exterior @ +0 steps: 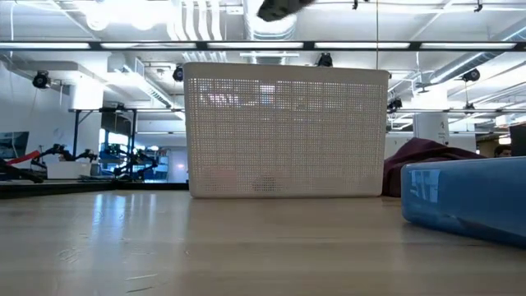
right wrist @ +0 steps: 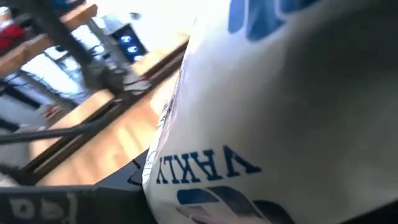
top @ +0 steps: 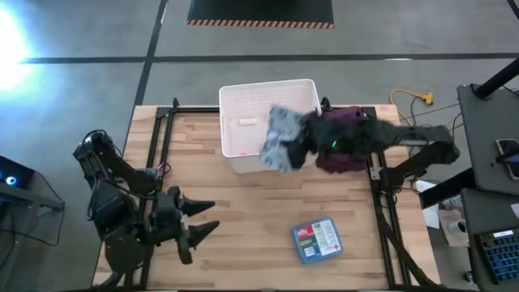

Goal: Pick & place medical supplies in basket/bin
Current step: Put the mailer bag into the white bin

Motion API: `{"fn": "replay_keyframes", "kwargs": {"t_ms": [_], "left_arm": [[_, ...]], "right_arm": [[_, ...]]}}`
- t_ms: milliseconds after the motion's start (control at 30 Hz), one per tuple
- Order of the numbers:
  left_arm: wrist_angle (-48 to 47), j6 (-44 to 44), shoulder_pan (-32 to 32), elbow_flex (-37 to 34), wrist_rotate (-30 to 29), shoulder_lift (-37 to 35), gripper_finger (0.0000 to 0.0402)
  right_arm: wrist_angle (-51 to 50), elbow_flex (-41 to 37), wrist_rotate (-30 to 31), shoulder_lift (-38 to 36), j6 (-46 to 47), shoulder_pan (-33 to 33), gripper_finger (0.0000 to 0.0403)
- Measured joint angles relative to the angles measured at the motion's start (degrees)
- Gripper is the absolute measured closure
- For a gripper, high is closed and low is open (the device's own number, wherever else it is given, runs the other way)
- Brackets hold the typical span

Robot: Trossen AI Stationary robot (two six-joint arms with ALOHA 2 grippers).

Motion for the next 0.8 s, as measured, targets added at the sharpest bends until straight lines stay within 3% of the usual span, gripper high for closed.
{"fn": "replay_keyframes", "kwargs": {"t_ms": [100,267,400,567,800], "left_arm": [[-0.2,1.0,0.7,0.4,0.0,0.0,0.0146],[-0.3,0.0,1.8,-1.0,0.1,0.0,0.0146],[-0.4,-2.1,1.8,-2.1,0.1,0.0,0.0146],[-2.8,-4.3,1.8,-3.7,0.2,-1.4,0.0146],[-8.2,-10.3,1.8,-9.6,0.3,-9.2,0.0146]], "right_arm": [[-3.5,0.0,-4.6,-1.0,-0.5,-7.4,0.0219],[-0.8,-0.3,-14.1,0.9,-4.6,-19.1,0.0219],[0.5,-0.2,-21.9,5.8,-6.8,-25.9,0.0218],[0.9,1.6,-22.2,11.4,-10.1,-27.8,0.0196],[-4.4,9.0,-18.2,14.5,-13.0,-27.7,0.0116]]}}
